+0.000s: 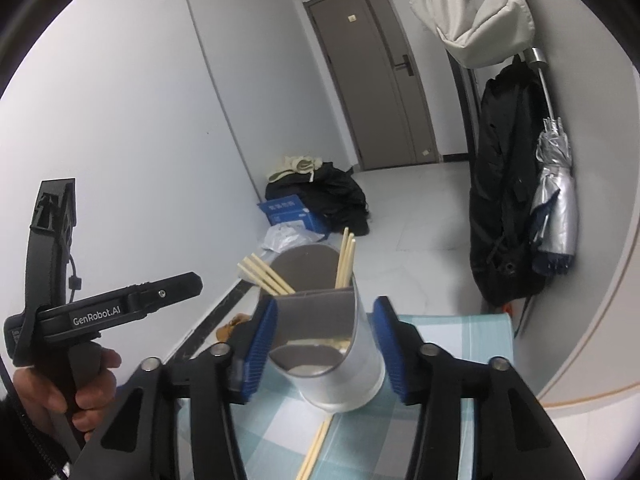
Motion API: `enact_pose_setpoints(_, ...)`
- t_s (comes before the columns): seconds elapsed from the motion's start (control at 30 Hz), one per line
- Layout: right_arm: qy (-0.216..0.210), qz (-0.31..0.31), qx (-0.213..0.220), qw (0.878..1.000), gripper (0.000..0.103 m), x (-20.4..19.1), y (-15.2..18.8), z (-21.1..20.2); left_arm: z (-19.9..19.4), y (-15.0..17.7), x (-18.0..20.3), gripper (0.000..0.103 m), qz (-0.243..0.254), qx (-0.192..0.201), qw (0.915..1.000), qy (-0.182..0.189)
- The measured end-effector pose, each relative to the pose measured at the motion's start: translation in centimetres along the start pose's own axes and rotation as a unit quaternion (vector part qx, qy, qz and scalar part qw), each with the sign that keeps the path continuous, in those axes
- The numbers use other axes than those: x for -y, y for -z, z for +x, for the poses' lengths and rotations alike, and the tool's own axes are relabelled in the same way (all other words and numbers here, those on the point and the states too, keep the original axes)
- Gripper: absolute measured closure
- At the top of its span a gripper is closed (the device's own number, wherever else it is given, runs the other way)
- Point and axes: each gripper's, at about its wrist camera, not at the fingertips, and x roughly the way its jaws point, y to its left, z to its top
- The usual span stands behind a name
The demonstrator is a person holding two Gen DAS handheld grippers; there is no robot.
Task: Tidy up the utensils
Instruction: 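Lower both open grippers toward the remaining chopsticks on the cloth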
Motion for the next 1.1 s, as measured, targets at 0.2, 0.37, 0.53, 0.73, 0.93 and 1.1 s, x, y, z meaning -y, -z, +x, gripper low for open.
enact_pose_setpoints(0.2, 0.000, -0.002, -0.009, 1.000, 0.046, -0.6, 1.7, -0.5, 0.0, 2.0, 0.0, 0.012, 0.012, 0.010, 0.9998, -0.016)
enact_pose_setpoints(0.37, 0.013, -0.001, -0.015, 1.000, 0.040, -0.6, 3.3, -0.4, 0.3, 3.7, -0.3, 0.012, 0.021, 0.002, 0.9998, 0.001)
enact_pose_setpoints(0.53, 0.018, 0.000, -0.029, 0.999, 0.037, -0.7, 4.9, -0.2, 1.0, 5.2, -0.9, 0.012, 0.025, -0.010, 0.9996, -0.007)
enact_pose_setpoints(0.73, 0.030, 0.009, -0.064, 0.997, 0.036, -0.5, 6.8, 0.7, 2.8, 6.8, -2.5, 0.012, 0.004, -0.053, 0.9985, -0.014)
enact_pose_setpoints(0.93, 0.035, 0.011, -0.121, 0.992, 0.036, -0.4, 8.9, 2.6, 2.8, 7.2, -3.3, 0.012, 0.008, -0.050, 0.9987, -0.010)
enact_pose_setpoints(1.1, 0.042, 0.018, -0.179, 0.983, 0.039, -0.4, 10.5, 4.9, 3.3, 7.1, -4.6, 0.012, -0.025, -0.057, 0.9980, -0.005)
